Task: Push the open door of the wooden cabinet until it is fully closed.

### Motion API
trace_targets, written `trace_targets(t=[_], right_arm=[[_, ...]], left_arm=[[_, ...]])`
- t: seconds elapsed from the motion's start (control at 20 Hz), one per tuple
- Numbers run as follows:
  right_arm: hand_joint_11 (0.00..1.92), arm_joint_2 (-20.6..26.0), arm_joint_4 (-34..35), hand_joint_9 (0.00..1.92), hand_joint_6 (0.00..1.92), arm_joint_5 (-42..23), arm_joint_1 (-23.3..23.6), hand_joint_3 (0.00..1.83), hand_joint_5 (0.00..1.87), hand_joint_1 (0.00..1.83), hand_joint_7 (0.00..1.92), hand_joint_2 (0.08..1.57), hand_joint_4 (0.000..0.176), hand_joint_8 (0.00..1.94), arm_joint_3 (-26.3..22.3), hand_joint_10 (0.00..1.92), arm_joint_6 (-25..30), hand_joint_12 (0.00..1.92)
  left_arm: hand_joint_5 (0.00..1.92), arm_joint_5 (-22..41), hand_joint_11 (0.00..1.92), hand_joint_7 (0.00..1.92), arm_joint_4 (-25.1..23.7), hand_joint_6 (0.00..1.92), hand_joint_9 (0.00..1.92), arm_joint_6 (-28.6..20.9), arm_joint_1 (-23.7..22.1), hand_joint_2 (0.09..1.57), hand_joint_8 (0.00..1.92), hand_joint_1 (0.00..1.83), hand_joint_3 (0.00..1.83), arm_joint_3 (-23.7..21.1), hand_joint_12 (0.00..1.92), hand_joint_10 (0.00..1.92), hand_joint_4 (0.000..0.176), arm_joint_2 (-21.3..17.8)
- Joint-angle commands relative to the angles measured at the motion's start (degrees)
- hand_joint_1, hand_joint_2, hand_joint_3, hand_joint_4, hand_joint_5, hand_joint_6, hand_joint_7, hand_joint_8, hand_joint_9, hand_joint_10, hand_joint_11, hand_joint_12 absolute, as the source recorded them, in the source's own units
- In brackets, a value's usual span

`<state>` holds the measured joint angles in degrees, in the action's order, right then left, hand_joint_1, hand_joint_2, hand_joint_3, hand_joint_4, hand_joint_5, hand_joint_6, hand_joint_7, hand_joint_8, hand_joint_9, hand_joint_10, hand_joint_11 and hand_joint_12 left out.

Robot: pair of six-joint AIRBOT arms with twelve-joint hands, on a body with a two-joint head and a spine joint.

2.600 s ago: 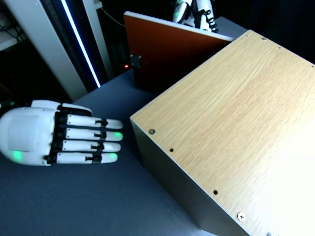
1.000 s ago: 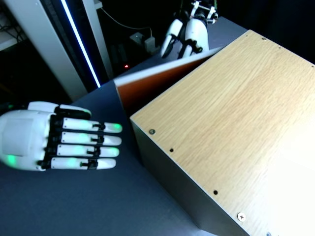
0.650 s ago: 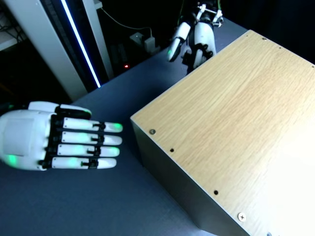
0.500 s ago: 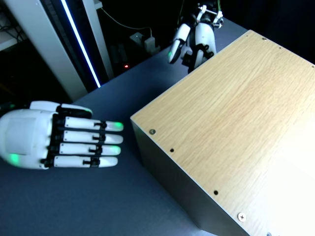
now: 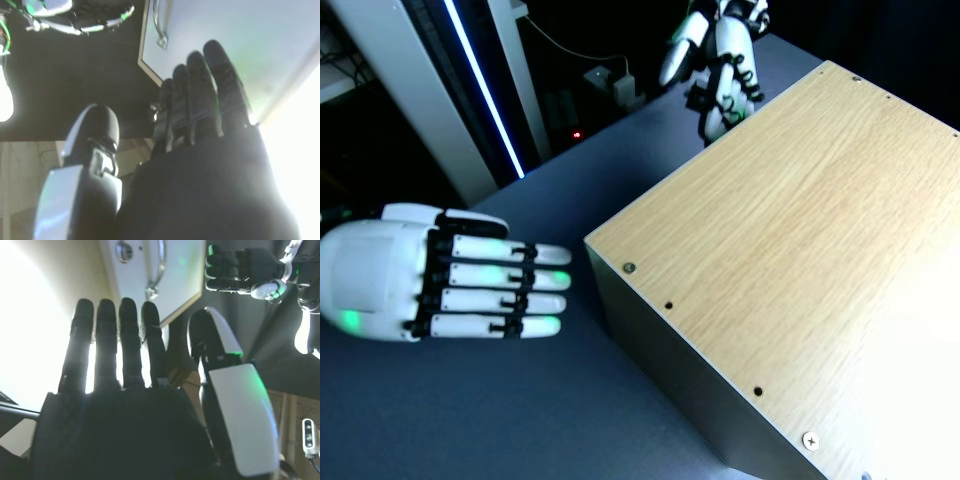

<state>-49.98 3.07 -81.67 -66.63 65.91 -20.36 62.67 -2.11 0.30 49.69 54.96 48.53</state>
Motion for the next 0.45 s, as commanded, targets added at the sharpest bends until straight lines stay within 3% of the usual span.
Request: trace_targets(t=[0.0,0.15,0.2,0.25,0.3,0.35,0.4], right_arm=[[0.09,0.4,2.2,0.38,0.00,-9.0,0.6,0.00,0.44,0.61,0.45,1.36,0.000,0.00,-0.1,0.00,0.5,0.50],[0.03,0.5,3.3,0.34,0.00,-12.9,0.6,0.00,0.41,0.63,0.42,1.36,0.000,0.00,-0.8,0.00,0.5,0.51],[0.01,0.5,3.7,0.32,0.00,-14.0,0.6,0.00,0.39,0.68,0.38,1.37,0.000,0.00,-1.0,0.00,0.4,0.54],[0.01,0.6,4.0,0.32,0.00,-15.4,0.6,0.00,0.39,0.68,0.38,1.37,0.000,0.00,-1.2,0.00,0.2,0.54],[0.00,0.7,4.3,0.29,0.00,-16.6,0.6,0.00,0.37,0.69,0.35,1.38,0.000,0.00,-1.2,0.00,0.1,0.52],[0.00,0.7,4.8,0.29,0.00,-18.4,0.6,0.00,0.40,0.74,0.35,1.36,0.009,0.00,-1.2,0.00,0.1,0.61],[0.00,0.7,5.3,0.23,0.00,-19.3,0.6,0.01,0.35,0.60,0.30,1.38,0.035,0.00,-1.3,0.00,0.1,0.49]], left_arm=[[0.25,10.1,0.00,0.29,2.1,0.01,0.32,-0.3,0.1,1.43,0.02,0.32,0.00,-0.4,0.93,0.01,0.000,-1.0],[0.23,18.0,0.00,0.27,7.8,0.00,0.26,-0.3,4.9,1.39,0.01,0.43,0.00,-3.3,0.83,0.00,0.000,-5.2],[0.24,20.2,0.00,0.24,9.2,0.02,0.23,-0.3,6.1,1.38,0.01,0.57,0.00,-3.9,0.60,0.00,0.000,-6.0],[0.24,22.8,0.00,0.24,10.5,0.02,0.23,-0.3,7.3,1.38,0.01,0.57,0.00,-4.4,0.60,0.00,0.000,-6.5],[0.28,24.6,0.00,0.27,11.4,0.01,0.28,-0.3,8.3,1.37,0.00,0.60,0.00,-4.7,0.80,0.01,0.000,-6.8],[0.26,27.2,0.00,0.25,12.9,0.00,0.26,-0.3,9.6,1.38,0.00,0.58,0.00,-5.1,0.77,0.00,0.000,-7.1],[0.22,29.0,0.00,0.21,13.9,0.00,0.20,-0.3,10.6,1.35,0.00,0.52,0.00,-5.3,0.55,0.00,0.000,-7.1]])
